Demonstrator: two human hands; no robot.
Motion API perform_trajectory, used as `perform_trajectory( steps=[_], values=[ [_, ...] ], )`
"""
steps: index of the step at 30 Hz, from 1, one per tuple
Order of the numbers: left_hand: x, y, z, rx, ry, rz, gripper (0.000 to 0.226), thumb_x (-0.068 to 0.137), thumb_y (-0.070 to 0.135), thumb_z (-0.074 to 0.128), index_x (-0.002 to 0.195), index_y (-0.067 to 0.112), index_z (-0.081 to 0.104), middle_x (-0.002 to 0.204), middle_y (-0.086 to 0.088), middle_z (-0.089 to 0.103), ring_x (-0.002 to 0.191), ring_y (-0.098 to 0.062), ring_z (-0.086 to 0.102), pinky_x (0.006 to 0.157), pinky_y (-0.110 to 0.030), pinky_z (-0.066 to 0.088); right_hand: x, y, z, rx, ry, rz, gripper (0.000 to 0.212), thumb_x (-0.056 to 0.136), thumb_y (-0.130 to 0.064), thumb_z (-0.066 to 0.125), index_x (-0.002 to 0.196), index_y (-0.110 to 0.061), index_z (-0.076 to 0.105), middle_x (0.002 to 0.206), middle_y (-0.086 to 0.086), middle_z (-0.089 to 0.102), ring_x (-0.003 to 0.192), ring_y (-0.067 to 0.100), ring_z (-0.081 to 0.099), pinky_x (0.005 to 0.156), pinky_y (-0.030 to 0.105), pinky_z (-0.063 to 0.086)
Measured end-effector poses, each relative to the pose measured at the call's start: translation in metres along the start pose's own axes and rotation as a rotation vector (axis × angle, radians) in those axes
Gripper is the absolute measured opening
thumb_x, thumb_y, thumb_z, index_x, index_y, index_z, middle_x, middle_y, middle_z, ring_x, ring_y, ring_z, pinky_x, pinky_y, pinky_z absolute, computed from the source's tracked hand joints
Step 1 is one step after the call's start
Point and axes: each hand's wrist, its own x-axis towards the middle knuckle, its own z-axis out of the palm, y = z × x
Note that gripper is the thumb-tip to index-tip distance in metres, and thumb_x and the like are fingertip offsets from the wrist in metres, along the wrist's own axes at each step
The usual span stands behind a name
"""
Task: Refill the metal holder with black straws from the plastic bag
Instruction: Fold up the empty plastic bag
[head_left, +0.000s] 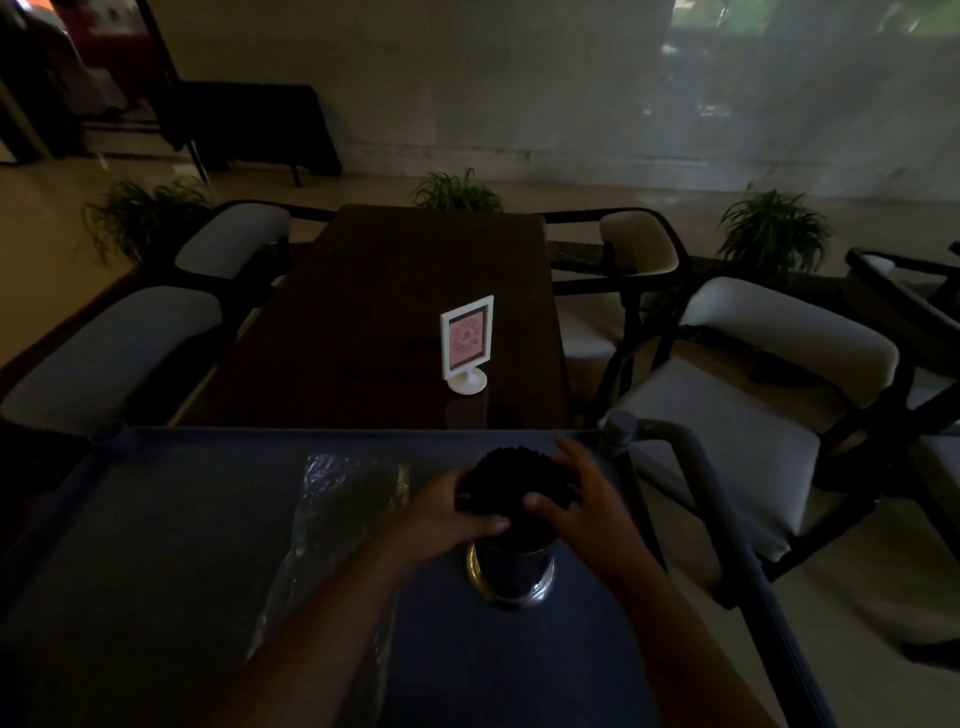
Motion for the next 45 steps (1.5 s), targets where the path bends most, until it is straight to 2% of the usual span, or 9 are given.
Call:
perform_trajectory(
  steps=[5,10,16,20,28,32,34,39,45],
  values=[
    [-0.03,0.004,-0.029,-0.02,0.081,0.096,0.06,0.079,0.005,0.075,0.132,0.012,0.048,0.129,-0.006,0.06,0.105,-0.011,0.061,0.08,-0.017,0.055,-0.017,-0.045,-0.006,-0.233,0.109,-0.159,0.055,0.083,-0.037,0.069,0.133,-0.026,0.049,0.124,-0.011,0.054,0.112,0.003,0.052,0.092,0.024,0.045],
    [-0.061,0.011,-0.072,-0.049,0.205,0.251,0.028,0.088,0.013,0.066,0.111,0.027,0.064,0.102,-0.006,0.073,0.082,-0.016,0.07,0.07,-0.029,0.055,-0.032,-0.096,0.025,-0.227,0.132,-0.265,0.02,0.089,-0.024,0.065,0.108,-0.029,0.064,0.095,-0.014,0.067,0.09,-0.002,0.065,0.077,0.016,0.053],
    [-0.09,-0.01,-0.119,-0.014,0.346,0.362,0.016,0.093,0.008,0.057,0.098,0.02,0.066,0.072,0.003,0.069,0.061,-0.002,0.061,0.054,-0.016,0.05,-0.036,-0.114,0.111,-0.049,-0.06,-0.156,0.017,0.091,-0.017,0.062,0.096,-0.033,0.064,0.086,-0.009,0.07,0.075,0.0,0.067,0.067,0.015,0.053],
    [-0.096,-0.059,-0.149,-0.017,0.364,0.257,0.013,0.093,0.014,0.06,0.104,0.018,0.066,0.072,-0.001,0.066,0.058,-0.003,0.058,0.054,-0.019,0.047,-0.034,-0.081,0.166,0.076,-0.065,0.112,0.013,0.094,-0.005,0.056,0.098,-0.01,0.068,0.08,0.0,0.071,0.061,0.008,0.065,0.055,0.017,0.052],
    [-0.088,-0.14,-0.179,0.089,0.361,-0.092,0.008,0.086,0.025,0.068,0.092,0.021,0.065,0.083,-0.004,0.069,0.075,-0.019,0.065,0.066,-0.03,0.054,-0.036,-0.024,0.219,-0.123,0.056,0.491,0.025,0.084,-0.003,0.061,0.073,-0.025,0.06,0.071,0.007,0.069,0.062,0.018,0.064,0.065,0.043,0.058],
    [-0.073,-0.176,-0.182,0.132,0.414,-0.228,0.019,0.076,0.027,0.077,0.076,0.027,0.057,0.08,-0.005,0.069,0.077,-0.025,0.068,0.074,-0.049,0.058,-0.031,-0.013,0.227,-0.326,0.007,0.537,0.02,0.087,-0.015,0.061,0.072,-0.028,0.058,0.072,-0.003,0.064,0.065,0.009,0.061,0.057,0.025,0.047],
    [-0.069,-0.177,-0.178,0.184,0.421,-0.269,0.021,0.079,0.028,0.075,0.073,0.027,0.055,0.079,-0.002,0.067,0.076,-0.023,0.067,0.073,-0.044,0.058,-0.031,-0.006,0.23,-0.377,-0.023,0.579,0.004,0.089,-0.027,0.062,0.086,-0.028,0.061,0.081,-0.003,0.065,0.074,0.01,0.063,0.066,0.028,0.054],
    [-0.066,-0.176,-0.17,0.433,0.4,-0.282,0.025,0.081,0.029,0.072,0.067,0.026,0.052,0.064,0.007,0.055,0.064,-0.014,0.057,0.053,-0.022,0.035,-0.03,0.009,0.237,-0.579,-0.071,0.606,0.015,0.088,-0.036,0.062,0.092,-0.023,0.066,0.086,-0.002,0.067,0.078,0.013,0.064,0.064,0.027,0.046],
    [-0.064,-0.174,-0.173,0.47,0.364,-0.315,0.01,0.084,0.022,0.067,0.079,0.014,0.065,0.076,-0.003,0.067,0.075,-0.019,0.065,0.069,-0.032,0.053,-0.024,0.012,0.237,-0.575,-0.113,0.604,0.013,0.092,-0.022,0.058,0.081,-0.019,0.065,0.068,-0.005,0.055,0.06,0.004,0.052,0.05,0.019,0.036]
  ],
)
